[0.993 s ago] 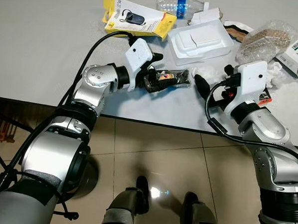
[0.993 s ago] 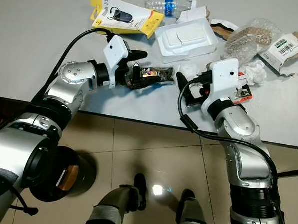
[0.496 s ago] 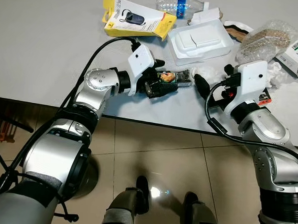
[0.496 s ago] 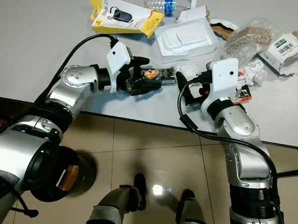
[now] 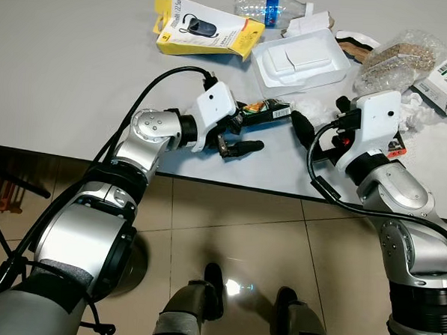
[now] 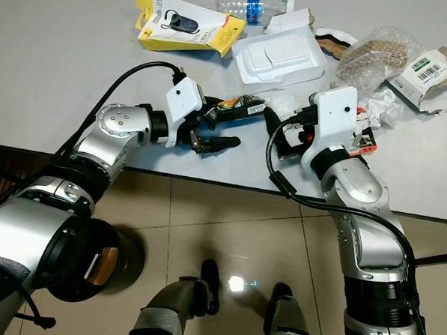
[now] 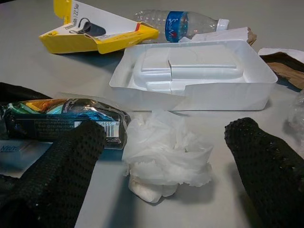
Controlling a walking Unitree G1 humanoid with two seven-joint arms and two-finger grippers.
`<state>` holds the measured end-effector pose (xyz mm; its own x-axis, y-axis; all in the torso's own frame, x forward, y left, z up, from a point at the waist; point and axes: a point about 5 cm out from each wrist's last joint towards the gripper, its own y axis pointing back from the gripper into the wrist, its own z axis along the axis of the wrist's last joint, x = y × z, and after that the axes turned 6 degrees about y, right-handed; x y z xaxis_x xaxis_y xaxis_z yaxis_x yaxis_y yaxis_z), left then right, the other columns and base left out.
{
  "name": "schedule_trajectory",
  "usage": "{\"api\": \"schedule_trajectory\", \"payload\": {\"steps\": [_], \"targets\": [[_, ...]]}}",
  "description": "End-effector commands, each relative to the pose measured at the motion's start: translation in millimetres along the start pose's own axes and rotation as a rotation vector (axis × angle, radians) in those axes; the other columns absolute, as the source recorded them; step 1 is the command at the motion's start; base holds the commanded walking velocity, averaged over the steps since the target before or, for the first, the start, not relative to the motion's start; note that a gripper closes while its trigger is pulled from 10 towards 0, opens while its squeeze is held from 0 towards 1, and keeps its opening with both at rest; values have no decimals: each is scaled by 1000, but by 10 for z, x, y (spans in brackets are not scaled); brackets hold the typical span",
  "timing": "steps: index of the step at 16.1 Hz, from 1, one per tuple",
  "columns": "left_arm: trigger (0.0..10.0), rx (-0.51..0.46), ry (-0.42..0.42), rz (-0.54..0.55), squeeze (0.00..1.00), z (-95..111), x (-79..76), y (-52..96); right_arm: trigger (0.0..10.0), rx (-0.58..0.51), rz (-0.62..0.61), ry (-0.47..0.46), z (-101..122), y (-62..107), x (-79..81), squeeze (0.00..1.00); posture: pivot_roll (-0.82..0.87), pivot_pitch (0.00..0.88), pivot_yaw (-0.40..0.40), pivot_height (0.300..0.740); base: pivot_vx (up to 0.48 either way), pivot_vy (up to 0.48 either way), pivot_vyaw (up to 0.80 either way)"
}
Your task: Picking trash to rubbish bin
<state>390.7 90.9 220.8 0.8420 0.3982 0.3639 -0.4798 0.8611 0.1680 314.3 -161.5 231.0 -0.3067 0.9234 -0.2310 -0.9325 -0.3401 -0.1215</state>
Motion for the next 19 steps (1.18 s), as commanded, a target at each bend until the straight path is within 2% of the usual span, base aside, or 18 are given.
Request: {"api": "schedule_trajectory", "payload": {"steps": [1,2,3,5,6,8,9,10,19], "targets": [[5608,34,-12,-1,0,-70,-16,24,10000,-3,10,-11,10,23,43,0,29,363,159,740,0,0,0],[3686,37,-16,7,0,-70,-11,23,10000,-3,9,-12,9,20,42,0,30,361,159,740,0,0,0],[2353,37,-17,10,0,-69,-10,22,10000,-3,9,-12,8,18,41,0,30,360,159,740,0,0,0],[353,35,-20,17,0,-63,-4,21,10000,-3,7,-13,7,17,40,0,31,361,159,740,0,0,0],[0,31,-21,26,0,-57,2,22,10000,-3,6,-13,7,17,39,0,32,360,159,740,0,0,0],[0,17,-23,50,0,-33,27,31,10000,-5,5,-14,10,16,39,0,32,360,158,740,0,0,0],[510,10,-19,71,0,-28,40,34,10000,-4,5,-15,9,14,38,0,35,360,157,740,0,0,0],[0,9,-15,77,0,-41,36,35,10000,-4,6,-16,7,12,43,0,34,361,158,740,0,0,0],[0,-27,0,87,0,-72,-2,37,10000,-5,3,-19,1,-1,38,0,38,354,158,740,0,0,0]]}}
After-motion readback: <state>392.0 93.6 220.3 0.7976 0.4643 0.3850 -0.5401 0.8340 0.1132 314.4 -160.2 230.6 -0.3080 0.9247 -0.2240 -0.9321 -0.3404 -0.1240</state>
